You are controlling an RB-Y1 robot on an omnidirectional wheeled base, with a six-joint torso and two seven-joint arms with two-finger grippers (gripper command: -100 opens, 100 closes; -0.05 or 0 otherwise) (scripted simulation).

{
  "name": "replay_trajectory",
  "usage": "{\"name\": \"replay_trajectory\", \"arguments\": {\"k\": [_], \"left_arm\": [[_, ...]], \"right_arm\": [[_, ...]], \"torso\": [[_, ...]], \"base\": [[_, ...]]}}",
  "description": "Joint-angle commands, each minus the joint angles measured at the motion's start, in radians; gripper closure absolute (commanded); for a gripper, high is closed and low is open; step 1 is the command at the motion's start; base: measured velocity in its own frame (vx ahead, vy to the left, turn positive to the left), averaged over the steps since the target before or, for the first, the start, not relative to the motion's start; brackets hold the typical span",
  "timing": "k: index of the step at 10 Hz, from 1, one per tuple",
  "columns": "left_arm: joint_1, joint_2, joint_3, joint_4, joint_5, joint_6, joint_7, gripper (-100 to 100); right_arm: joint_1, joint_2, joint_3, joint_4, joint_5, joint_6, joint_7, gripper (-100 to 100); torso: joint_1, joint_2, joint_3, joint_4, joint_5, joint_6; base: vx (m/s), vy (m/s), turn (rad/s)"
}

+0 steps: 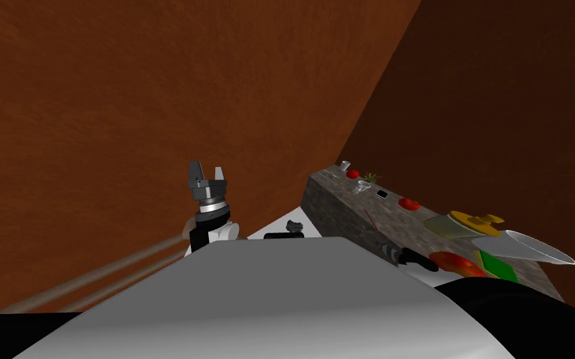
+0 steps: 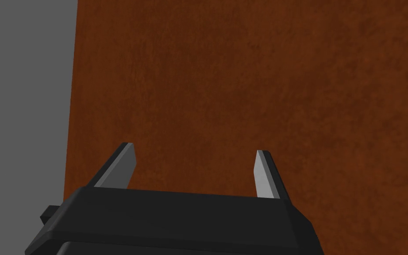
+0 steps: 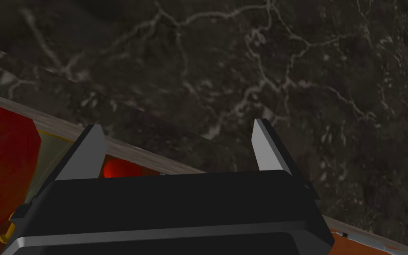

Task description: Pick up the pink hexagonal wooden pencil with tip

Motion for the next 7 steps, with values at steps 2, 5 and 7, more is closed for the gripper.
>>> {"name": "replay_trajectory", "arguments": {"k": [2, 5, 7], "left_arm": [[0.000, 0.000, 0.000, 0.000, 0.000, 0.000, 0.000, 0], [0.000, 0.000, 0.000, 0.000, 0.000, 0.000, 0.000, 0], [0.000, 0.000, 0.000, 0.000, 0.000, 0.000, 0.000, 0]], "right_arm": [[0.007, -0.030, -0.013, 0.023, -0.031, 0.062, 0.073, -100], [0.020, -0.067, -0.028, 0.051, -0.068, 0.118, 0.144, -100], [0.025, -0.086, -0.035, 0.062, -0.085, 0.143, 0.182, -100]], "torso": [[-0.001, 0.000, 0.000, 0.000, 0.000, 0.000], [-0.001, 0.001, 0.000, 0.000, 0.000, 0.000], [0.000, -0.001, 0.000, 0.000, 0.000, 0.000]], "base": [[0.035, 0.043, 0.137], [0.031, 0.039, 0.174], [0.046, 0.045, 0.186]]}}
